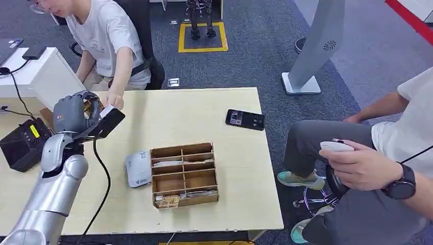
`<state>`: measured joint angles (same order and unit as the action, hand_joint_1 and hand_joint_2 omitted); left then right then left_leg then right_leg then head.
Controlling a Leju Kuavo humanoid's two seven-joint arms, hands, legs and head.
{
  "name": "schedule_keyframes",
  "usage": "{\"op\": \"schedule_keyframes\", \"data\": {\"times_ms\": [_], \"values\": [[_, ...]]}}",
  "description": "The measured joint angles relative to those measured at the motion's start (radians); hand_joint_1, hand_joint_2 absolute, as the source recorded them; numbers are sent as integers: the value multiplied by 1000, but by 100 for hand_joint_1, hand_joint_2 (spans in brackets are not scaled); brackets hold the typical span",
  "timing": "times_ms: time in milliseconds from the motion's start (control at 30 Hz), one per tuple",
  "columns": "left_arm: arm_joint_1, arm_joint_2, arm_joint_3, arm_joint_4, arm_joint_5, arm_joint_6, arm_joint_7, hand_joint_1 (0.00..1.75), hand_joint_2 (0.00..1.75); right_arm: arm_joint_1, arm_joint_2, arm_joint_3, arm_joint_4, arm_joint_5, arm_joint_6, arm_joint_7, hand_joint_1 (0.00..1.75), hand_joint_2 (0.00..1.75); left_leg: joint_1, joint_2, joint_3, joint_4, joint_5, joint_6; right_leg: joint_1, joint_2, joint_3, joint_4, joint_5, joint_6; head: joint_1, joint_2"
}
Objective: Pass the card to the sensor for recognition and then transmit it.
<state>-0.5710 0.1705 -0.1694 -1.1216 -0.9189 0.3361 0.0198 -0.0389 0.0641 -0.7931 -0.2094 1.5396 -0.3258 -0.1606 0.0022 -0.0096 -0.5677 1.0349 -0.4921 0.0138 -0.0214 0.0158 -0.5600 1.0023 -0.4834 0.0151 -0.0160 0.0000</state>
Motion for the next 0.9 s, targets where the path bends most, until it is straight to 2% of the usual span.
{"op": "schedule_keyframes", "data": {"times_ms": [467,500,533,567,767,900], "values": [[-3,-6,0,26,0,0,0,175,175,0,0,1,0,0,0,-4,0,175,0,0,-1,0,0,0,0,0,-1,0,0,0,0,0],[-4,-6,0,26,0,0,0,162,175,0,0,1,0,0,0,-4,0,175,0,0,-1,0,0,0,0,0,-1,0,0,0,0,0],[-5,-6,0,26,0,0,0,14,175,-1,0,1,0,0,2,-4,0,175,0,0,-1,0,0,0,0,0,-1,0,0,0,0,0],[-6,-6,0,27,0,0,-1,0,175,-1,0,1,0,0,3,-5,0,175,0,0,-1,0,0,0,0,0,-1,0,0,0,0,0],[-9,-6,0,27,-9,29,-34,0,175,-1,0,1,0,0,5,-5,0,175,0,0,-2,0,0,0,0,0,-1,0,0,0,0,0],[15,12,0,5,-62,116,-48,0,175,0,0,1,0,-1,4,-5,0,175,0,1,-2,0,0,0,0,1,-1,0,0,0,0,0]]}}
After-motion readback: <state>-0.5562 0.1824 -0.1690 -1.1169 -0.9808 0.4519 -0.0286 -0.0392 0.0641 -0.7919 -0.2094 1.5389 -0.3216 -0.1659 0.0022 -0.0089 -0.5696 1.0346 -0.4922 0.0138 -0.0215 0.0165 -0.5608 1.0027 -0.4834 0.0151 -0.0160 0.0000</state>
